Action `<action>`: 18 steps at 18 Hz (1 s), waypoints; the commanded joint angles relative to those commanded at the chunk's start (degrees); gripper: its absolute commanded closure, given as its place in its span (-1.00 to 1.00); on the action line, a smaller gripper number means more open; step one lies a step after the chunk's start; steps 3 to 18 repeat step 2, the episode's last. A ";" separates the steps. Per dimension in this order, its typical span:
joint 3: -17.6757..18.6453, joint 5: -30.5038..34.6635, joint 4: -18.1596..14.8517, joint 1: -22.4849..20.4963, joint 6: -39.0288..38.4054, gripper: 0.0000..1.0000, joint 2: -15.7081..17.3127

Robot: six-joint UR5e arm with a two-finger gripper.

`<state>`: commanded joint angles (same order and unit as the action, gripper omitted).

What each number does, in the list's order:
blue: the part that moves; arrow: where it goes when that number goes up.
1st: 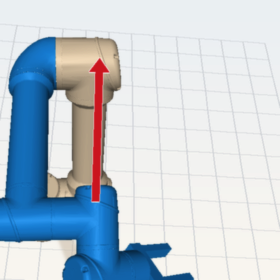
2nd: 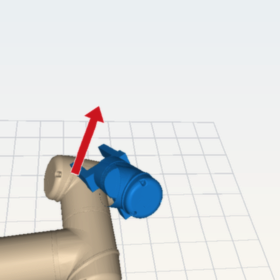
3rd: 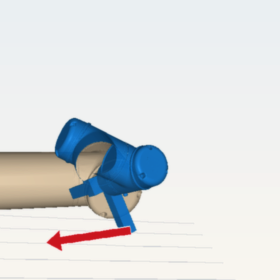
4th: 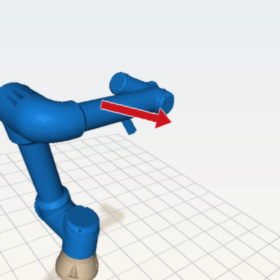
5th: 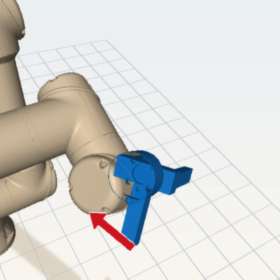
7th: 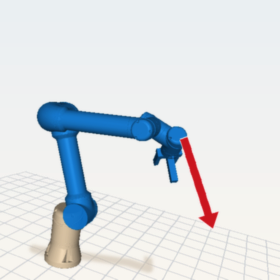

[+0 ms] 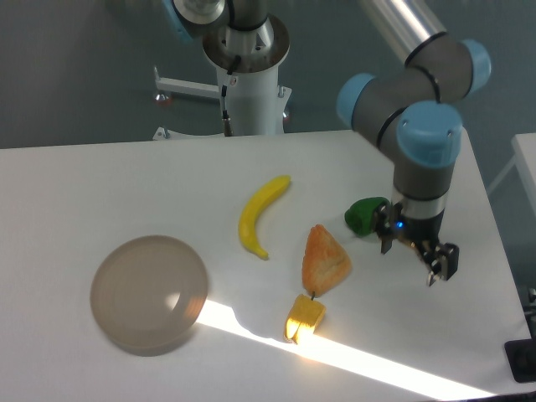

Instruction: Place the green pepper on the table

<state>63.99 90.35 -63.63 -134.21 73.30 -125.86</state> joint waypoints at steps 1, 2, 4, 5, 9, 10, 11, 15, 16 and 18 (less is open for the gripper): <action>-0.09 -0.09 0.00 0.09 0.00 -1.00 -0.26; -0.09 -0.09 0.09 0.35 -0.09 -1.00 -0.35; -0.09 -0.09 0.09 0.35 -0.09 -1.00 -0.35; -0.09 -0.09 0.09 0.35 -0.09 -1.00 -0.35; -0.09 -0.09 0.09 0.35 -0.09 -1.00 -0.35; -0.09 -0.09 0.09 0.35 -0.09 -1.00 -0.35; -0.09 -0.09 0.09 0.35 -0.09 -1.00 -0.35; -0.09 -0.09 0.09 0.35 -0.09 -1.00 -0.35; -0.09 -0.09 0.09 0.35 -0.09 -1.00 -0.35; -0.09 -0.09 0.09 0.35 -0.09 -1.00 -0.35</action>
